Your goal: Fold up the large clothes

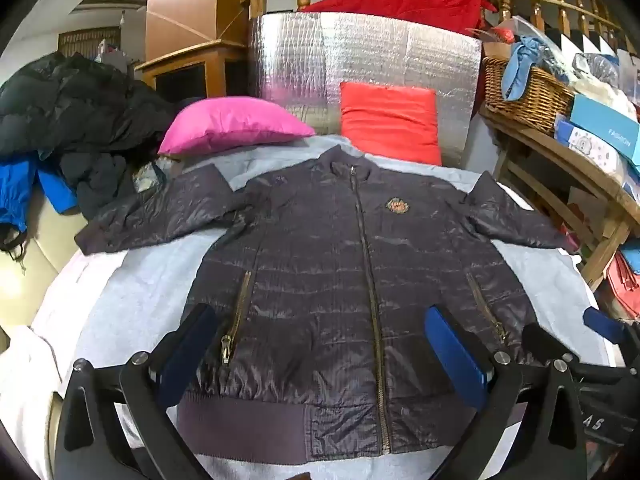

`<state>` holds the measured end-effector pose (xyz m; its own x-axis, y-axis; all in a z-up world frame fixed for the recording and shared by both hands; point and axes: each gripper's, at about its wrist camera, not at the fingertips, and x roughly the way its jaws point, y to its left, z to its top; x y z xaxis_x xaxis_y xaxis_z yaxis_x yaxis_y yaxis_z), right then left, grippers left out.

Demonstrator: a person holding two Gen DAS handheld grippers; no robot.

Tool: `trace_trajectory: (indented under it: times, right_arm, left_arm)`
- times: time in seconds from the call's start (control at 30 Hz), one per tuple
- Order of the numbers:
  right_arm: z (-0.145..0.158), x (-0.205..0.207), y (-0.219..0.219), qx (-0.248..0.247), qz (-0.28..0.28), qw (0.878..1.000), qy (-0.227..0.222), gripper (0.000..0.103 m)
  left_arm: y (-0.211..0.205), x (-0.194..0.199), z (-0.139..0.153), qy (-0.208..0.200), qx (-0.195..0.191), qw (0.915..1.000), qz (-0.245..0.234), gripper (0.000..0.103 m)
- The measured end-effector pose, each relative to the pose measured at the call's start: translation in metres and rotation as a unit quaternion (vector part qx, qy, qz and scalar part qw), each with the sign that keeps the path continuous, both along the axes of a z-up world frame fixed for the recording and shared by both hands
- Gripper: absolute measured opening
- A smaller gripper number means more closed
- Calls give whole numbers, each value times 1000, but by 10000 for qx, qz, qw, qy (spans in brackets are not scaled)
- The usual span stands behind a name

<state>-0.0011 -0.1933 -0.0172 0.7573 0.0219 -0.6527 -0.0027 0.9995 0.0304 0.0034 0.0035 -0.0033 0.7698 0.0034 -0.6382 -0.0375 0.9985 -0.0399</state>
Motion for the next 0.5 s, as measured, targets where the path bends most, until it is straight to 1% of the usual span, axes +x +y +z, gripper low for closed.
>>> trace_trajectory:
  times: [0.07, 0.1, 0.13, 0.23, 0.3, 0.4, 0.5]
  right_arm:
    - [1, 0, 1, -13, -43, 10000, -13, 103]
    - [1, -1, 1, -14, -57, 10000, -22, 103]
    - [1, -1, 2, -7, -66, 10000, -32, 103]
    - [3, -4, 7, 48, -72, 9999, -64, 103]
    - [-2, -1, -2, 88, -199, 9998, 5, 103]
    - [-1, 1, -6, 66, -218, 9997, -9, 103]
    - [-3, -1, -3, 50, -270, 9996, -27, 103]
  left_arm:
    - [3, 4, -2, 187, -66, 9998, 41, 103]
    - [7, 2, -4, 118, -58, 9999, 31, 103]
    - [8, 5, -5, 224, 18, 9997, 65, 103]
    - [7, 0, -15, 177, 187, 9995, 183, 103]
    - [6, 1, -23, 205, 208, 9993, 231, 103]
    - [6, 2, -28, 280, 306, 9987, 281, 103]
    - [5, 2, -30, 302, 337, 9986, 268, 103]
